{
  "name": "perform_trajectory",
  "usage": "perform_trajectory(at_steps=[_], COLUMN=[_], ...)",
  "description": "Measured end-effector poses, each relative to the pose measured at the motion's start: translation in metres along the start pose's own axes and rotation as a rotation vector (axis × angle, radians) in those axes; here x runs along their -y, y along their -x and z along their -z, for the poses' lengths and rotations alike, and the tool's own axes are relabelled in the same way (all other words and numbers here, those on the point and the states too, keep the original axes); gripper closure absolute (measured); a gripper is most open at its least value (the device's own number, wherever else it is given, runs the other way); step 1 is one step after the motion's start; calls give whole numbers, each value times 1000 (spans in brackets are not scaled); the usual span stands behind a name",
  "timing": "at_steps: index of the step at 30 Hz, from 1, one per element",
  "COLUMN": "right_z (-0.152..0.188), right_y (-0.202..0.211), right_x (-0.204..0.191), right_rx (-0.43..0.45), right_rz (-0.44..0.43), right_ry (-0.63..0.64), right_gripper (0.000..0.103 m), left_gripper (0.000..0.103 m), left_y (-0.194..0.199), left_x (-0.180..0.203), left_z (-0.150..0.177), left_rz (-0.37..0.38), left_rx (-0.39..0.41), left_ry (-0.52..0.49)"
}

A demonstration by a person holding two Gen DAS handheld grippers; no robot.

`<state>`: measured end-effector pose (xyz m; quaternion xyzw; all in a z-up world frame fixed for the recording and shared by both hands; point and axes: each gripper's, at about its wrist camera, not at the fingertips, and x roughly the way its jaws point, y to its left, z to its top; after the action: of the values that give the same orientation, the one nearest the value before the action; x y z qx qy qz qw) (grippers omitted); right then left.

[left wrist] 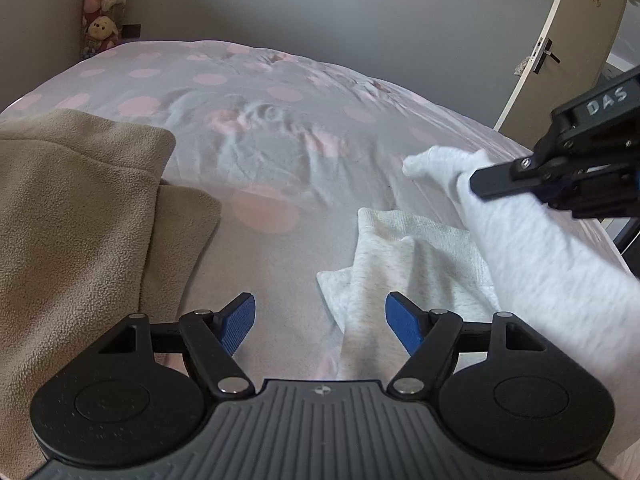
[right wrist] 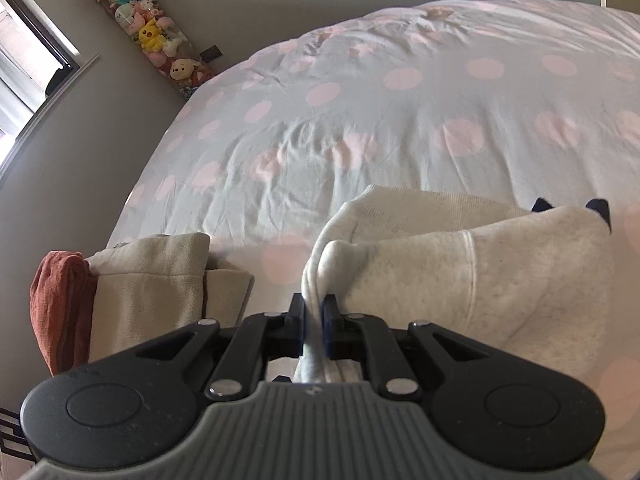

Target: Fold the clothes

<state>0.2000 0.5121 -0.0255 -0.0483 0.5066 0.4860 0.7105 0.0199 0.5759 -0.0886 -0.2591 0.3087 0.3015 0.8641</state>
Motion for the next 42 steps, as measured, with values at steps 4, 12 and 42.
perform_trajectory(at_steps=[4, 12, 42], right_z=[12, 30, 241], right_y=[-30, -62, 114], right_x=[-1, 6, 67], right_rx=[-50, -103, 288], right_rz=[-7, -20, 249], right_ry=[-16, -31, 360], right_gripper=[92, 89, 54], left_gripper=[31, 32, 28], left_y=[-1, -9, 61], left_x=[-8, -6, 45], left_z=[-2, 0, 26], left_rz=[-18, -37, 126], left_rx=[-2, -33, -99], left_ry=[15, -14, -73])
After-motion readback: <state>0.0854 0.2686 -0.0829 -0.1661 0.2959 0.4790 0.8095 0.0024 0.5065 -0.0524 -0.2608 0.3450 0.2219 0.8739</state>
